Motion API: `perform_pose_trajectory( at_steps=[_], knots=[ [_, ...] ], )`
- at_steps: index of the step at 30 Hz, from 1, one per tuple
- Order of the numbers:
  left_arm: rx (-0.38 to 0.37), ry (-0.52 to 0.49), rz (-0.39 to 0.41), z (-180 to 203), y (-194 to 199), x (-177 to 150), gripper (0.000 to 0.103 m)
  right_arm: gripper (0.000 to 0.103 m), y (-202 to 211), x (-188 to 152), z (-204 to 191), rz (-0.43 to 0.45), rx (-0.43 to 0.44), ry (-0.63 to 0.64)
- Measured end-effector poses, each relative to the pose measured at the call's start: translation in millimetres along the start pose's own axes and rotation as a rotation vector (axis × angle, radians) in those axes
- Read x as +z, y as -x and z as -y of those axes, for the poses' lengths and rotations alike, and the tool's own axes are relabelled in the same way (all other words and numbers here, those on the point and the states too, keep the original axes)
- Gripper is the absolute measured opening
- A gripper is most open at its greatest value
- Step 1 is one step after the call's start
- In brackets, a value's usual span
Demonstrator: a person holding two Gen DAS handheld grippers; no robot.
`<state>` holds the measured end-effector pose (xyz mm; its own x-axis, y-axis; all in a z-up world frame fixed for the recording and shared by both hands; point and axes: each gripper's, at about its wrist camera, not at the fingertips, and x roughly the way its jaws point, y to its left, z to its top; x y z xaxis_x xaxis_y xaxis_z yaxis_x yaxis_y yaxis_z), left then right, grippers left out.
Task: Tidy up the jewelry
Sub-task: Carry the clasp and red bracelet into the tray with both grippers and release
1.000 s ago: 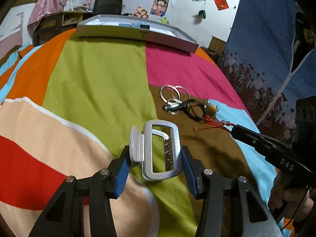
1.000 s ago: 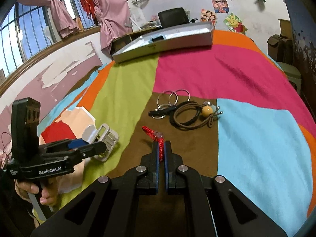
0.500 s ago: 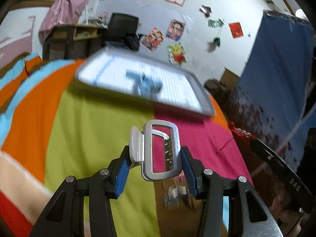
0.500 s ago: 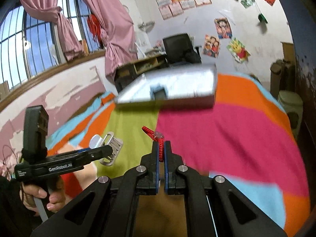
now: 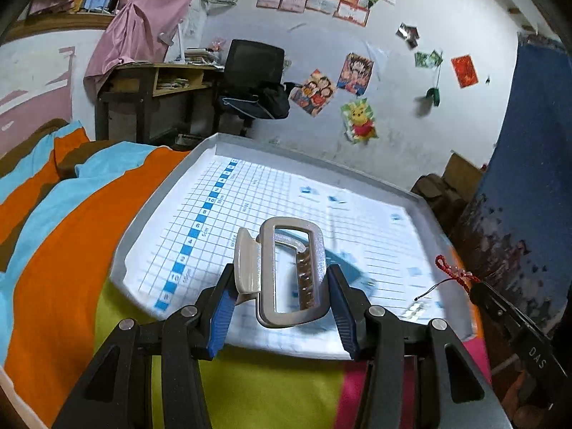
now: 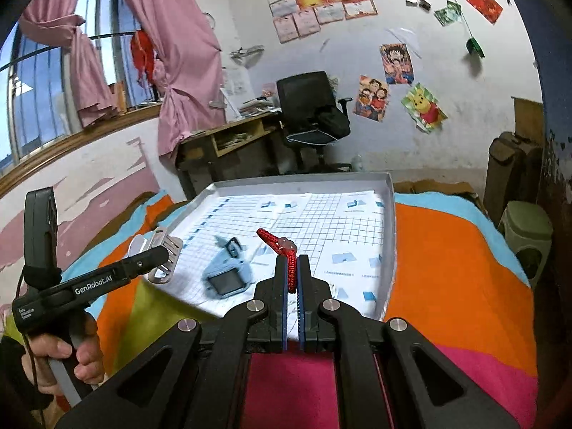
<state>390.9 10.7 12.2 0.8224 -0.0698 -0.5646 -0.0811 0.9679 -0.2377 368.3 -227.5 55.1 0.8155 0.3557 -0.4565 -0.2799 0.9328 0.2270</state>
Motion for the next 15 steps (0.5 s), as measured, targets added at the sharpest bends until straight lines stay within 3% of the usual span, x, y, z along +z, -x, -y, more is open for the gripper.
perform_pose_trajectory(
  at_steps=[6, 15],
  knots=[
    [0.003, -0.011, -0.027, -4, -20, -3, 0.048, 0.004, -44, -15, 0, -0.037, 0.017, -0.023],
    [0.016, -0.024, -0.020, 0, -27, -15, 0.049, 0.005, -64, -29, -2, -0.046, 0.022, -0.002]
  ],
)
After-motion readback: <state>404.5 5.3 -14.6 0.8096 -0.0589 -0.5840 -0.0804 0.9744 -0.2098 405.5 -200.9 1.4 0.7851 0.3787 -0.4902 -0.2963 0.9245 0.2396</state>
